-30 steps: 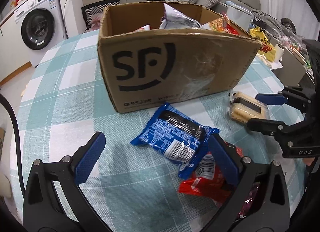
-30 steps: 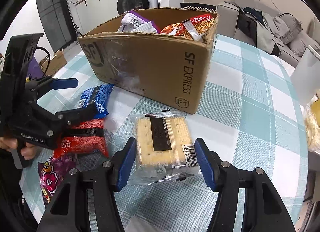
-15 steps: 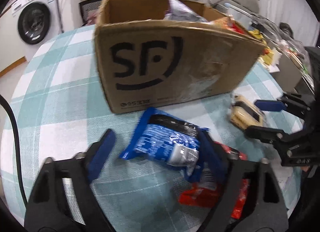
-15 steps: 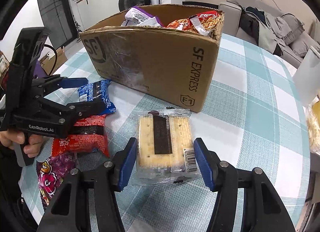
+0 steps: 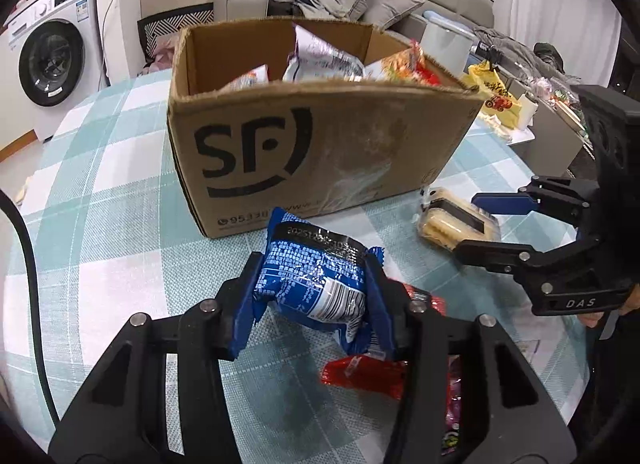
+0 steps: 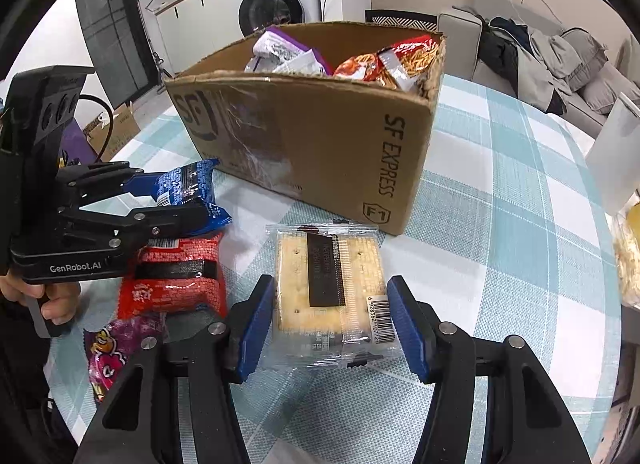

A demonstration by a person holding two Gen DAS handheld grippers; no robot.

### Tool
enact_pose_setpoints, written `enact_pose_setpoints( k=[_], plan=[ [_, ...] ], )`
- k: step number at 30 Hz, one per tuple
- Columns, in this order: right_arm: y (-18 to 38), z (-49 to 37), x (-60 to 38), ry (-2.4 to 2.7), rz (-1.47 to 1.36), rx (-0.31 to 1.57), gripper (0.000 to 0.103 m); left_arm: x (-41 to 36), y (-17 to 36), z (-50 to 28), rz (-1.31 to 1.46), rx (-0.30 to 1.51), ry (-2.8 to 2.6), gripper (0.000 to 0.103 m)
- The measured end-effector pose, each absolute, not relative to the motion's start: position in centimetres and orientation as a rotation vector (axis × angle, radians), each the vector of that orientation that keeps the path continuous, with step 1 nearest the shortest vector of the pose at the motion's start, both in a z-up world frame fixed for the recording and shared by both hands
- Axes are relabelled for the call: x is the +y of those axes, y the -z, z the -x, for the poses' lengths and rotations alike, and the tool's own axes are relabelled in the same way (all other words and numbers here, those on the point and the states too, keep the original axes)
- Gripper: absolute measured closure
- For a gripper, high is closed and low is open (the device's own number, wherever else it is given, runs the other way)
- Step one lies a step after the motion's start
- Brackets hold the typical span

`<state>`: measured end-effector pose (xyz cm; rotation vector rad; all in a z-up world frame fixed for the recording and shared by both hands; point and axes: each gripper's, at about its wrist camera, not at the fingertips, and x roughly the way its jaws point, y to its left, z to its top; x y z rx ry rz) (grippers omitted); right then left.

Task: Organize snacks
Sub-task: 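Close the left tool on the blue pack while the right tool grasps the cracker pack, then lift both packs and carry them over the cardboard box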

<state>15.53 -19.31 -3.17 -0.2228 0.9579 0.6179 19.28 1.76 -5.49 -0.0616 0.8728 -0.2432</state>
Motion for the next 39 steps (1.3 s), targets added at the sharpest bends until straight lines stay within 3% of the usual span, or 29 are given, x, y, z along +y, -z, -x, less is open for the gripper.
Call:
enact_pose_setpoints(
  k=[39],
  plan=[
    [-6.1,-12.6,-21.3,-0.632,0.029,0.710,0.045,5.0,-5.0,-14.0,0.142,0.614,0.185,0.057]
  ],
)
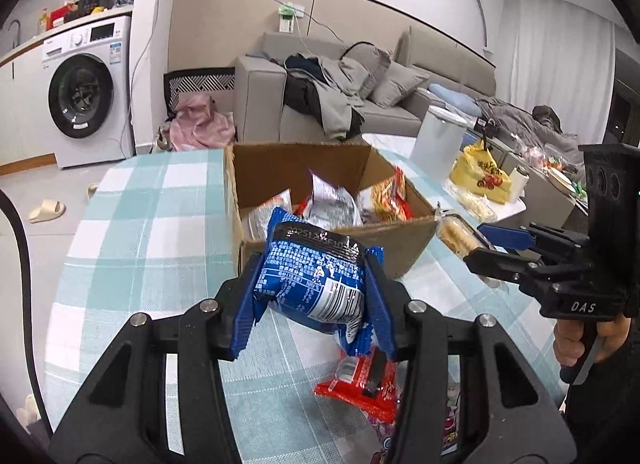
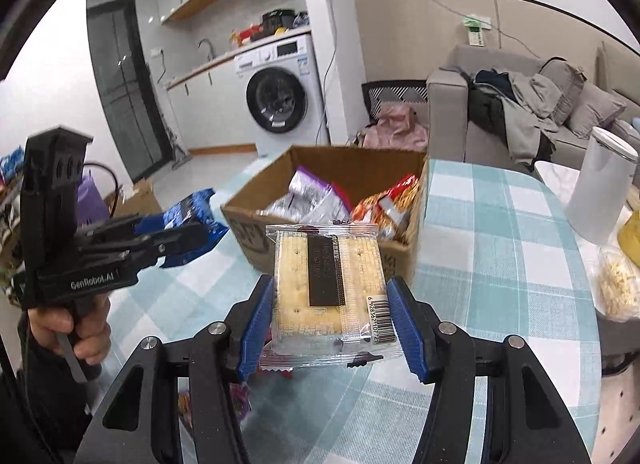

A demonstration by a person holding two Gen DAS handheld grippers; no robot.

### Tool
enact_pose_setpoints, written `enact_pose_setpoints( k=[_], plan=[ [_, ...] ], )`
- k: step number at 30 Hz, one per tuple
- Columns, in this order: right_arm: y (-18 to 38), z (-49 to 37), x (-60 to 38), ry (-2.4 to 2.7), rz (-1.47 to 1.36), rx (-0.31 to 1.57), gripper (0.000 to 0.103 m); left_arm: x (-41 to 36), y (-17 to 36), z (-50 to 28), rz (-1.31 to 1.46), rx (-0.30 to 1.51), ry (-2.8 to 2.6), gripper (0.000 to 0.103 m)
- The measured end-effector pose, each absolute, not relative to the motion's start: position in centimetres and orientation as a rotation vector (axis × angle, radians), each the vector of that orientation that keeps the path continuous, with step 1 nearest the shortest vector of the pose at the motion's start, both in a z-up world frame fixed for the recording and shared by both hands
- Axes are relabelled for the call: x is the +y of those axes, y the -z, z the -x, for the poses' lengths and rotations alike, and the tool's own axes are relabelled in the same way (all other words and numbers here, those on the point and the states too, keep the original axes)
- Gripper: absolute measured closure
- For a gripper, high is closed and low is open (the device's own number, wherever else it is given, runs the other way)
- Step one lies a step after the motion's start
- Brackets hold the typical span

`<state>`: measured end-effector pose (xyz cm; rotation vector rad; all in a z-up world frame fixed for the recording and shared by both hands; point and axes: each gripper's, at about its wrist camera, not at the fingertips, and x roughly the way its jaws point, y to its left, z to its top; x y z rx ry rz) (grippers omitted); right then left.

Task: Organize snacks
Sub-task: 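Lift both packs and carry them over the cardboard box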

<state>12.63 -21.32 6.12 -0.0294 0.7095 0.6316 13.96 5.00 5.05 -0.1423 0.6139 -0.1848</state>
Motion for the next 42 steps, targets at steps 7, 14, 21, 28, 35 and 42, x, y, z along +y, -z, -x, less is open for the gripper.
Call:
enact_pose_setpoints(
  k=[7,14,21,28,35,42],
  plan=[
    [-6.7,-13.9,-21.8,-0.592,-0.050,0.692,0.045,5.2,-6.0,-15.7,0.170,0.600,0.180,0.057],
    [-7.3,-15.7,-21.6,-0.565,-0.105,0.692,0.045,4.9,-6.7,-18.4,0.159,0.594,0.164,0.057],
    [-7.3,-17.7,-20.2,-0.555,-0.103,0.695,0.045,5.2,-7.0,-21.3,0.162,0.593,0.138,0.057],
    [-7.2,-19.3,-19.2,-0.561,-0.120,0.701,0.045,5.6,-6.1,-23.8,0.154,0.610,0.111,0.057],
    [-7.0,-20.5,-18.9,-0.559,-0.122,0.719,0.045,5.6,-4.7,-25.4,0.141,0.623,0.098,0.057],
    [-6.7,-21.9,-18.3,-0.559,-0.148,0.728,0.045,5.9,-3.4,-26.5,0.162,0.638,0.095,0.057]
  ],
)
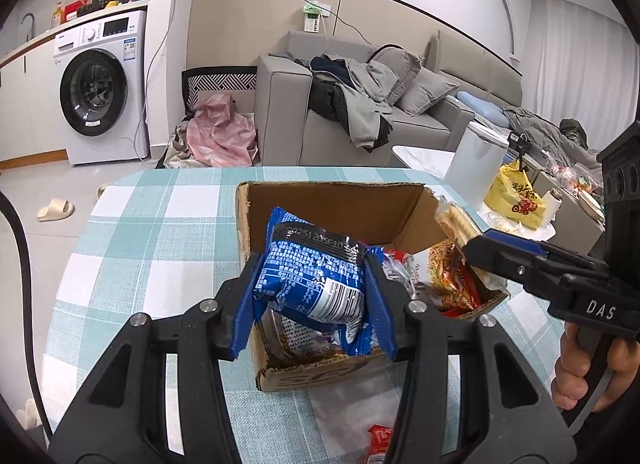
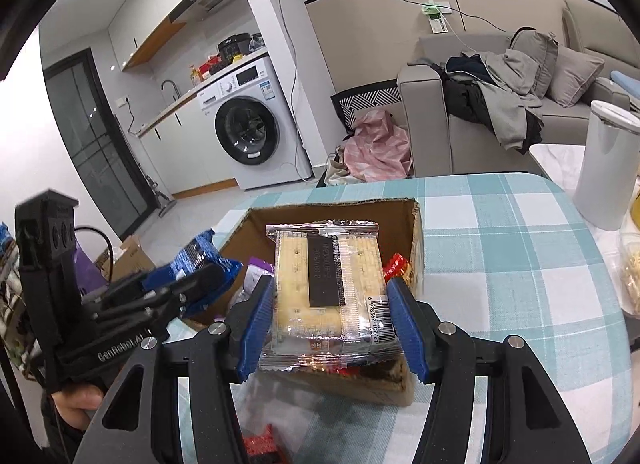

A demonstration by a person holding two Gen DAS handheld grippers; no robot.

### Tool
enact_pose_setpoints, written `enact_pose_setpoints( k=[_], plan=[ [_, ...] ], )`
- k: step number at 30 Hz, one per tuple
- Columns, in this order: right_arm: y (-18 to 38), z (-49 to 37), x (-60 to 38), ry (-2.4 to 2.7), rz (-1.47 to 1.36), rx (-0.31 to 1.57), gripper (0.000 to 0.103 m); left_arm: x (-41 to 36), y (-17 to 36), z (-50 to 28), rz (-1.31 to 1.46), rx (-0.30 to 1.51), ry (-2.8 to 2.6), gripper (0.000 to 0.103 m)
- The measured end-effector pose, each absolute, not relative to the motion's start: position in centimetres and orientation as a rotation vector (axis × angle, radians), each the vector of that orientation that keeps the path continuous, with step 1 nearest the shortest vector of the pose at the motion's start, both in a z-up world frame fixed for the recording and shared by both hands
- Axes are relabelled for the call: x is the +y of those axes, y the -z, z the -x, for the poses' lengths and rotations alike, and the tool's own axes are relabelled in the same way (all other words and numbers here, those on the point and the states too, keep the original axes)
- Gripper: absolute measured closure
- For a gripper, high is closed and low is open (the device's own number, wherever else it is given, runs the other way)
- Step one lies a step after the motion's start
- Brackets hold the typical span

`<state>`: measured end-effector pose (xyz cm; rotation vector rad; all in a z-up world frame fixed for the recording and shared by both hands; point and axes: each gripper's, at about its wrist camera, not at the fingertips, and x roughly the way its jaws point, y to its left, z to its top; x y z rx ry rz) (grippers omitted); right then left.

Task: Organize snacks
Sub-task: 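Lift both packs and carry them over the cardboard box, then open both tools to drop the packs into the box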

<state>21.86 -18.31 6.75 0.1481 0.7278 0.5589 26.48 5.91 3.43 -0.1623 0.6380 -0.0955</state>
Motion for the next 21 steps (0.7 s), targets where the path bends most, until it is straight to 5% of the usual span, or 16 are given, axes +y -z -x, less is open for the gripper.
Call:
enact_pose_setpoints(
  k=[21],
  plan=[
    [-5.9,-24.0,-17.3,-0.537,-0.165,0.741,0.045,5.6,-2.1,-28.1,0.170,0.658,0.099,0.057]
  ],
)
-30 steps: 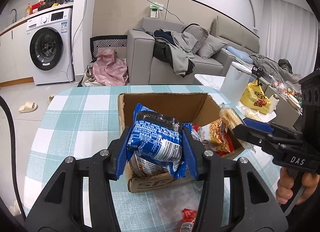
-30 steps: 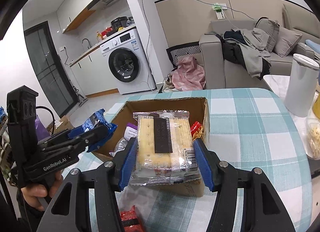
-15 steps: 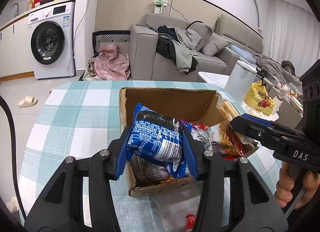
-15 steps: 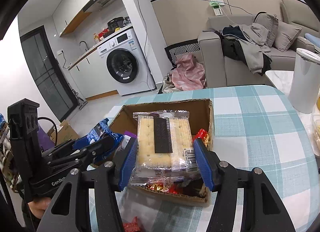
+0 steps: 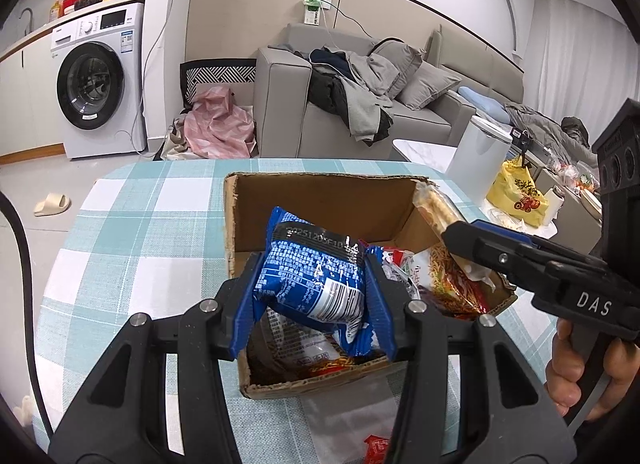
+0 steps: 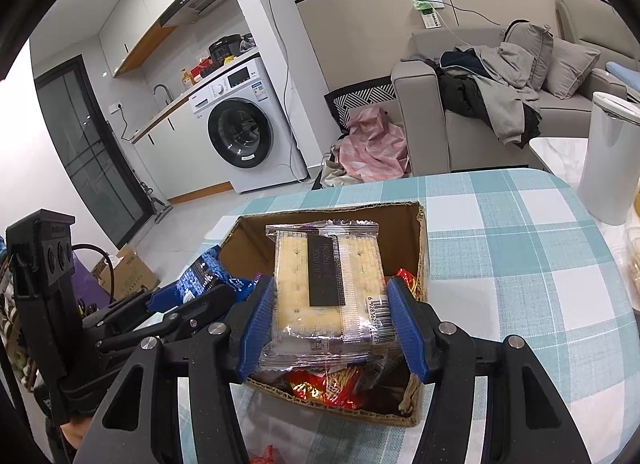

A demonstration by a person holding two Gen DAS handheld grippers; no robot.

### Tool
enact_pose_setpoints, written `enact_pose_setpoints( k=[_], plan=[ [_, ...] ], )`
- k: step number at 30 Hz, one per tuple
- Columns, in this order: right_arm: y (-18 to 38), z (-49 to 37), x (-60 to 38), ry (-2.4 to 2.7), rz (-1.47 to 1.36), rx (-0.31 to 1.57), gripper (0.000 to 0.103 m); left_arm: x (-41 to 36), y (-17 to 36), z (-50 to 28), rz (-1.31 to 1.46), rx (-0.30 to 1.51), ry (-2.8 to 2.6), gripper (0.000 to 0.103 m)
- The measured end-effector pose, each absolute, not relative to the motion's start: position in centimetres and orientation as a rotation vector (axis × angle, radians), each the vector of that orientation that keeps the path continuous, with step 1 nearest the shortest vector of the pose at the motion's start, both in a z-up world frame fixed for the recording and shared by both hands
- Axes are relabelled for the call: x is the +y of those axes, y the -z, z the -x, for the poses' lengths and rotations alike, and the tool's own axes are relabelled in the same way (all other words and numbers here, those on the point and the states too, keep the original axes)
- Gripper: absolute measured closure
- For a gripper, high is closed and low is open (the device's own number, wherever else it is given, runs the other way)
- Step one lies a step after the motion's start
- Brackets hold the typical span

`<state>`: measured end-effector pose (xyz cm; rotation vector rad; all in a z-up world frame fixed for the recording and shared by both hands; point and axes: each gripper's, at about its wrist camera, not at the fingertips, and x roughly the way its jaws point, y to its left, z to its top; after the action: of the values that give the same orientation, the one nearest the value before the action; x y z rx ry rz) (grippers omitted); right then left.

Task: Organize snacks
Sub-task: 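Open both tools to drop the packs into the box, then reach the left tool to the red pack while the right tool reaches the purple candy bag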

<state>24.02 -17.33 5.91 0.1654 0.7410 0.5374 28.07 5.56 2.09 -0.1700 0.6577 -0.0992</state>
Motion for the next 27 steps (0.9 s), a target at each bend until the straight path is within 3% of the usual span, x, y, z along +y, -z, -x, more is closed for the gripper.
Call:
enact_pose_setpoints(
  k=[13,17,24,27],
  plan=[
    [-6.5,-24.1,-16.8,-0.511,-0.129,0.693,0.042,4.7,-2.0,-28.1,0.136,0.660,0.089,0.053],
    [-6.9,-23.5,-17.5,-0.508,-0.114,0.679,0.036,5.1,-2.4,-27.0,0.134,0.643,0.090,0.033],
    [-7.1,-21.2,-18.9,-0.553,-0.083,0.659,0.003,5.2,-4.0,-23.7,0.114,0.603,0.105,0.009],
    [-7.2,-19.8,-19.2,-0.548,-0.046,0.643,0.001,4.9,-4.5,-22.0,0.092,0.578,0.102,0.000]
  ],
)
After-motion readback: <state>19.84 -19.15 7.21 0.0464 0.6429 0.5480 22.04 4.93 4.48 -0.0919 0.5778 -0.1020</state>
